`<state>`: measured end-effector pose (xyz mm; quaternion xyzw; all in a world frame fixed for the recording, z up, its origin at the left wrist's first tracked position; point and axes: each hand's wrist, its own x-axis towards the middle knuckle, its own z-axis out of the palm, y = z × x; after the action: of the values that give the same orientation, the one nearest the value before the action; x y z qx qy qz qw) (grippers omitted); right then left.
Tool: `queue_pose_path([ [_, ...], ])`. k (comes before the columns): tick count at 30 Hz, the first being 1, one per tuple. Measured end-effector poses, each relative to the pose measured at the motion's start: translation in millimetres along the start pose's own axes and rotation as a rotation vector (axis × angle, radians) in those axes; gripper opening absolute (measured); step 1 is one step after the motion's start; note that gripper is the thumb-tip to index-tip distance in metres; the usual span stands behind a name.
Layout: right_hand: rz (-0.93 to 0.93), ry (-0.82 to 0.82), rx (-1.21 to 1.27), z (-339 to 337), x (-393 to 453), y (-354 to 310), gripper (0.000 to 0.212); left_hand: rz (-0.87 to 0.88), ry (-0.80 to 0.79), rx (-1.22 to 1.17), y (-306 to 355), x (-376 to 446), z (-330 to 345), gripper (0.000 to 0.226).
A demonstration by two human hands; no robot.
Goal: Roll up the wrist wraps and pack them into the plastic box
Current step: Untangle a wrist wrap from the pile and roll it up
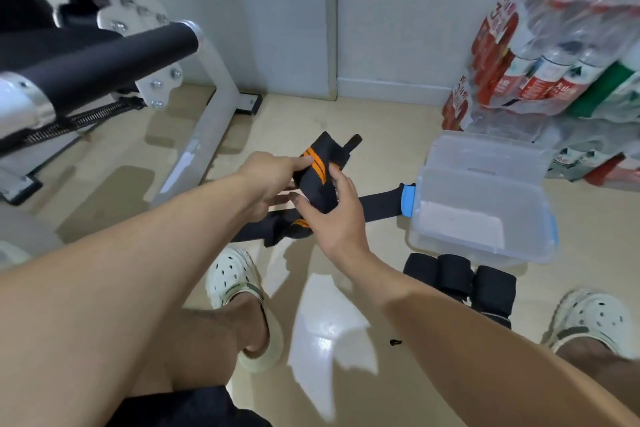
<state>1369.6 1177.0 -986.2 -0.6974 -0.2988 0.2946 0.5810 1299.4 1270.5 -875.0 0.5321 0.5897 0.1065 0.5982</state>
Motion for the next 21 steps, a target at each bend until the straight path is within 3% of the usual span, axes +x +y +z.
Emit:
queue_pose_path([
  [3,-0.083,-0.197,-0.119,2,-8,6,0.087,0.082,0.161,-0.202,9,4,-5,0.076],
  [5,-0.117,-0.265,-0.124,3,-9,23,0.076,0.161,0.236,-0.068,12,7,-12,0.087],
  [8,0.05,-0.165,-0.17,4,6,58,0.051,0.244,0.266,0.2,7,13,-22,0.092],
  [11,0.222,-0.149,-0.427,1,36,98,0.034,0.242,0.234,0.288,4,17,-22,0.091],
  [16,0.32,-0.322,-0.619,-10,75,144,0.052,0.227,0.187,0.402,13,19,-7,0.082],
  [21,0.298,-0.492,-0.861,-17,119,175,0.06,0.254,0.19,0.49,20,32,9,0.084],
])
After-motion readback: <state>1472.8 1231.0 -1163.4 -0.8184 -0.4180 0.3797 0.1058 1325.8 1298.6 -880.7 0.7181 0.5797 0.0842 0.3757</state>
